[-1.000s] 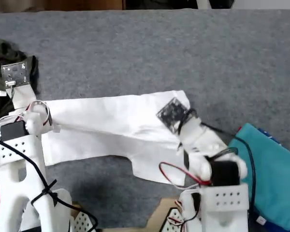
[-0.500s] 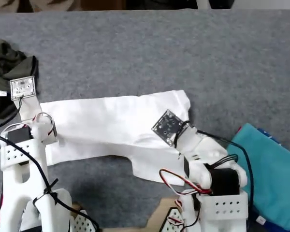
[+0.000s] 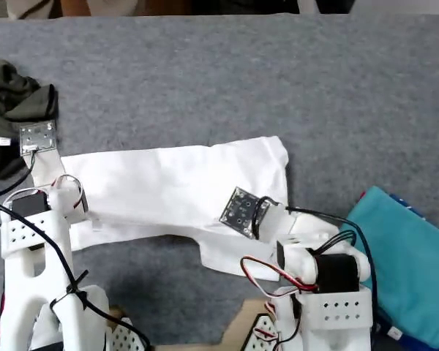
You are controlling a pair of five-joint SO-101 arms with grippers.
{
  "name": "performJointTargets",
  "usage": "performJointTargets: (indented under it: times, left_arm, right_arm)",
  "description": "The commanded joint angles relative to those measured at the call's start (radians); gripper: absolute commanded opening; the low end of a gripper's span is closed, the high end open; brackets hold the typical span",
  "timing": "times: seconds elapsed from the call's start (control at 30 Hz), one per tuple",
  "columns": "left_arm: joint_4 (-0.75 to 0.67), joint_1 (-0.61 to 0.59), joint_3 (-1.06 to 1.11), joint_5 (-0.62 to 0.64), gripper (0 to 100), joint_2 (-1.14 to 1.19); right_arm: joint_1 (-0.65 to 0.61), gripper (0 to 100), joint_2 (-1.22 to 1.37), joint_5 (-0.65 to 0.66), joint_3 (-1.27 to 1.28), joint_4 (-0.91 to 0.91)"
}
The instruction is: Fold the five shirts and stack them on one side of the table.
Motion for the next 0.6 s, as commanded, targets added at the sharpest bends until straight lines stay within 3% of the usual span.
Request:
performJointTargets:
  times: [0.0,0.1,0.23,0.33,0.43,0.57]
  left_arm:
    - [0.015,-0.018,-0.029,-0.006,11,-0.019]
    - [0.058,-0.018,-0.043,-0.003,15,-0.019]
    - [0.161,-0.018,-0.114,-0.006,15,-0.019]
    - [0.259,-0.018,-0.204,-0.008,15,-0.021]
    - [0.341,-0.055,-0.339,0.0,12,-0.021]
    - [0.413,-0.097,-0.506,-0.002,2,-0.019]
  right_arm:
    - [-0.008,16.1,-0.013,0.075,-0.01,0.037]
    - [-0.033,22.7,-0.013,0.13,-0.035,0.069]
    - [-0.054,22.4,-0.013,0.16,-0.12,0.138]
    - [-0.058,15.6,-0.008,0.155,-0.234,0.187]
    - [-0.056,0.9,-0.001,0.153,-0.275,0.167]
    - [-0.056,2.5,0.019,0.153,-0.236,0.101]
